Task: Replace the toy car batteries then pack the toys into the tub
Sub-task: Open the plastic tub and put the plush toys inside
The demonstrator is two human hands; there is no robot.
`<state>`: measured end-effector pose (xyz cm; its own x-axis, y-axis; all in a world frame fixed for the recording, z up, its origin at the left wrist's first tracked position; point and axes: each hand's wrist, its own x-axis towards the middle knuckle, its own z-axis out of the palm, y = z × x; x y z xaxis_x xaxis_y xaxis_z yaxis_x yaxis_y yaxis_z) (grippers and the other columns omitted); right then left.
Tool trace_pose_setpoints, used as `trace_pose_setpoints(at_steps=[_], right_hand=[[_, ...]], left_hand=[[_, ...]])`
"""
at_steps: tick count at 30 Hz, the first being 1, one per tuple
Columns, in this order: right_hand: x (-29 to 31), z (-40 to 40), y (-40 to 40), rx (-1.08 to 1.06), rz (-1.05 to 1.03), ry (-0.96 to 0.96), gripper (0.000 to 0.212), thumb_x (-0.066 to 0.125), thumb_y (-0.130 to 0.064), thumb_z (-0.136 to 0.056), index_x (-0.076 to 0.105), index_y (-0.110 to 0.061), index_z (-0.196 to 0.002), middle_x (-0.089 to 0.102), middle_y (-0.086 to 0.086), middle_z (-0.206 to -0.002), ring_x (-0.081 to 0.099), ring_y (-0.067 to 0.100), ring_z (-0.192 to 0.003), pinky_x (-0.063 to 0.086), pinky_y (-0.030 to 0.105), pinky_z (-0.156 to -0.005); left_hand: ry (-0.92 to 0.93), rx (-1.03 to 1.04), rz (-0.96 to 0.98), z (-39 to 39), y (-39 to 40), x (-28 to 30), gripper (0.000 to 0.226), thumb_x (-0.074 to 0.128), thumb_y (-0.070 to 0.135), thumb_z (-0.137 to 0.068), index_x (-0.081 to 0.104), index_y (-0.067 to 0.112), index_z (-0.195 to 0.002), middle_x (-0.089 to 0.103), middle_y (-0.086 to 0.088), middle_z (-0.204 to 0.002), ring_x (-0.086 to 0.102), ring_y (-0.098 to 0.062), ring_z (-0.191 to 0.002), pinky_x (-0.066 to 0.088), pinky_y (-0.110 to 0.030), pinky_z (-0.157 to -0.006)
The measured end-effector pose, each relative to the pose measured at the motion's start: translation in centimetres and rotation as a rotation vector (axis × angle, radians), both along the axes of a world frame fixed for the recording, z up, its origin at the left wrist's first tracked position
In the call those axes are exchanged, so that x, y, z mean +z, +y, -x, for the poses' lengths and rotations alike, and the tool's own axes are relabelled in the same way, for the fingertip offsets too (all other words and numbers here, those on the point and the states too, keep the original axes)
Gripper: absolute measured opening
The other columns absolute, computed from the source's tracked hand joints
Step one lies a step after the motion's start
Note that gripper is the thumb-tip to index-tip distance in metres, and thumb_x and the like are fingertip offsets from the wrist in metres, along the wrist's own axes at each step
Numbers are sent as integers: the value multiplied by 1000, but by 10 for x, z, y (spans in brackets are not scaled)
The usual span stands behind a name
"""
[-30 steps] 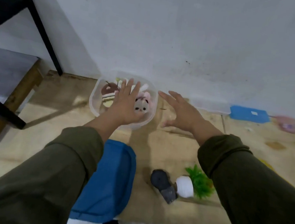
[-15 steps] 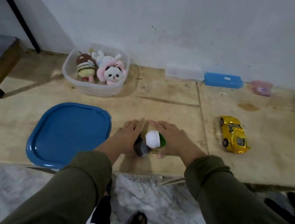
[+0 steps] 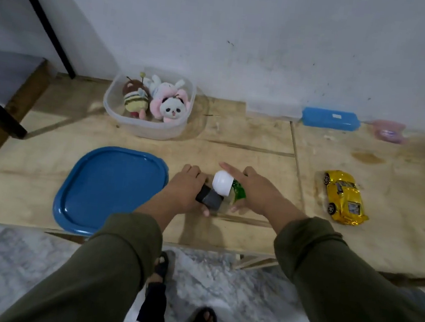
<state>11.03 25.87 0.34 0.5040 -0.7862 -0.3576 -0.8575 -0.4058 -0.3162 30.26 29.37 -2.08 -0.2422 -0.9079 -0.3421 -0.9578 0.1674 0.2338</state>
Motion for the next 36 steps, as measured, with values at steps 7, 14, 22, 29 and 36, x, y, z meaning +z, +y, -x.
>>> trace_pose_setpoints(at_steps=[7,14,22,29,36], right_hand=[[58,-70,-55,24,114,-117,107,80,-32,-70,5,-46,-146,29,3,-105,46,25,-92,38,31,-74],[75,-179,-113,41,154,-213,95,71,-52,-73,8,-49,-144,34,11,-126,42,30,-113,40,34,-87],[20,-243,-153,95,151,-55,60,30,-59,-93,3,-47,-145,36,15,-130,43,34,-114,39,44,-96],[-9,-237,-150,214,129,209,54,13,-55,-96,5,-40,-147,32,14,-139,29,32,-129,26,48,-104],[3,-224,-141,182,344,181,67,-6,-61,-84,18,-44,-144,28,4,-149,24,28,-136,29,45,-103]], left_hand=[[58,106,184,-71,-42,54,71,76,53,-69,49,10,-119,45,-10,-119,38,-27,-110,34,-34,-92],[87,205,202,-177,-97,71,77,77,51,-68,48,9,-125,43,-14,-132,34,-30,-126,33,-38,-103],[18,104,0,-243,-144,37,72,63,51,-83,36,15,-140,33,-10,-142,30,-27,-128,31,-35,-105],[-118,-75,-42,-237,-158,19,79,24,67,-91,13,19,-151,19,-11,-152,11,-30,-142,8,-49,-117],[-73,-1,90,-235,-144,20,121,-24,85,-57,22,23,-150,5,-2,-158,-7,-24,-146,3,-50,-118]])
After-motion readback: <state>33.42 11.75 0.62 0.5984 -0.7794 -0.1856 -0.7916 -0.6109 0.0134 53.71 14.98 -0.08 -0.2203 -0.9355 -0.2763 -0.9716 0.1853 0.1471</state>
